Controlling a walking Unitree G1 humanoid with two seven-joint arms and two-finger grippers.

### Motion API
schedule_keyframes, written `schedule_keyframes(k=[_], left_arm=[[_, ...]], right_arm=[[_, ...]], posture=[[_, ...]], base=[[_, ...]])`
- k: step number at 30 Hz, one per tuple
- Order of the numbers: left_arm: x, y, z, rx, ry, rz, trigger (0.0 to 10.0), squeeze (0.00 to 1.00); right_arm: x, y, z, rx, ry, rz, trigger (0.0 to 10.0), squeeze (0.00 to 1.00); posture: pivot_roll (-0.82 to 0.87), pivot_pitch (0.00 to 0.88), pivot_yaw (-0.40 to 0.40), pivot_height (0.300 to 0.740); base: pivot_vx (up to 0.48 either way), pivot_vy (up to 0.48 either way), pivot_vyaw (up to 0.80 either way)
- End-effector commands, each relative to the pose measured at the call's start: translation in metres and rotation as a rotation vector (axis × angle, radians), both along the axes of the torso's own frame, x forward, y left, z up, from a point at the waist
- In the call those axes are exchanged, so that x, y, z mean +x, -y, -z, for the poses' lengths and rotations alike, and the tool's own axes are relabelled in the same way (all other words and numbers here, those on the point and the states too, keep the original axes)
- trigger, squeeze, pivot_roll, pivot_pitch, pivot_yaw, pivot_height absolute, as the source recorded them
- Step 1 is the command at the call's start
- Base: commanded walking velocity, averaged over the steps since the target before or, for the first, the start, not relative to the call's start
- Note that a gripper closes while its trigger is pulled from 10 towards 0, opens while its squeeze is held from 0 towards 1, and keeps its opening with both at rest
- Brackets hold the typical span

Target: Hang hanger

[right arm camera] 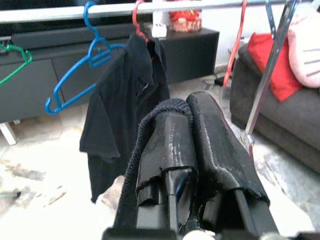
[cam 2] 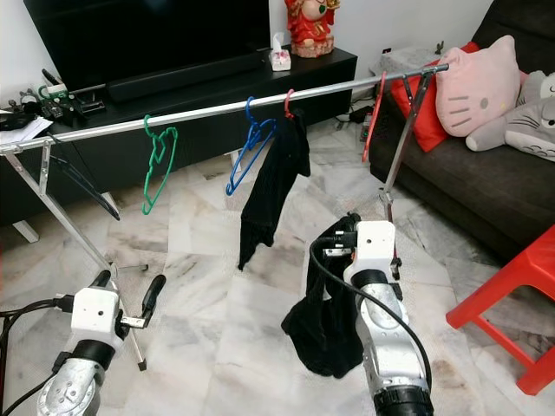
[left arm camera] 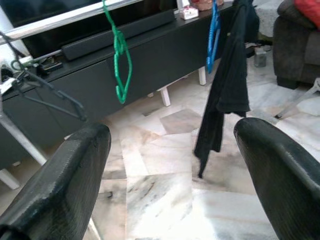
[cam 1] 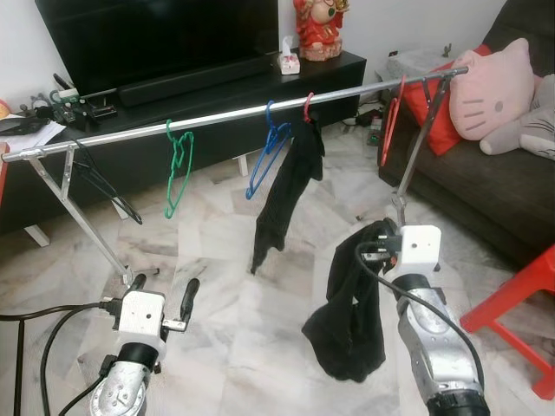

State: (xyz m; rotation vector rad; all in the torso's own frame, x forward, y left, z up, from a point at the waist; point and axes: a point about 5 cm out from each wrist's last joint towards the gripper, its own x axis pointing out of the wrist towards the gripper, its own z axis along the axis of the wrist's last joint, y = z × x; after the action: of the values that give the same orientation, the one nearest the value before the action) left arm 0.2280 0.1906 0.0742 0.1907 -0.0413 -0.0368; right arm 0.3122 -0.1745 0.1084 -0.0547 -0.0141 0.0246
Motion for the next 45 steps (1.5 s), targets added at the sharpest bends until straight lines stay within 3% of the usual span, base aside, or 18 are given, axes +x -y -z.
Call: schedule_keyframes(k=[1, 9, 19, 24, 29, 37, 45], left_arm=[[0.002, 0.002, 0.002, -0.005, -0.015, -0.001, 10.0, 0.0], [-0.004, -0.004, -0.009, -0.012, 0.006, -0.021, 10.0, 0.0], [-0.009, -0.007, -0.013, -0.037, 0.0, -0.03, 10.0, 0.0], [-0.011, 0.0, -0.013, -0.046, -0.025, 0.012, 10.0, 0.0], [-0.011, 0.002, -0.015, -0.055, -0.027, 0.009, 10.0, 0.0], [-0.012, 0.004, -0.012, -0.101, 0.001, -0.098, 10.0, 0.0], [-0.012, 0.012, -0.017, -0.112, 0.005, -0.079, 10.0, 0.0]], right_arm=[[0.003, -0.004, -0.007, -0.001, 0.03, -0.02, 10.0, 0.0], [0.0, -0.019, -0.002, 0.012, 0.014, -0.07, 10.0, 0.0], [-0.004, -0.022, 0.001, 0.024, -0.004, -0.071, 10.0, 0.0], [-0.01, 0.0, 0.004, -0.005, -0.003, 0.009, 10.0, 0.0], [-0.016, 0.011, 0.0, -0.019, 0.002, 0.032, 10.0, 0.0], [-0.006, -0.013, -0.001, -0.01, -0.011, -0.076, 10.0, 0.0], [-0.006, -0.019, 0.0, 0.001, -0.015, -0.091, 10.0, 0.0]], posture=[[-0.13, 0.0, 0.037, 0.732], [-0.07, 0.0, 0.014, 0.732], [-0.06, 0.0, 0.019, 0.732], [-0.08, 0.0, 0.079, 0.732], [-0.12, 0.0, 0.073, 0.732], [-0.08, 0.0, 0.0, 0.732], [-0.07, 0.0, 0.027, 0.732]], base=[[0.0, 0.0, 0.0], [0.0, 0.0, 0.0], [0.0, 0.0, 0.0], [0.0, 0.0, 0.0], [0.0, 0.0, 0.0], [0.0, 0.0, 0.0], [0.0, 0.0, 0.0]])
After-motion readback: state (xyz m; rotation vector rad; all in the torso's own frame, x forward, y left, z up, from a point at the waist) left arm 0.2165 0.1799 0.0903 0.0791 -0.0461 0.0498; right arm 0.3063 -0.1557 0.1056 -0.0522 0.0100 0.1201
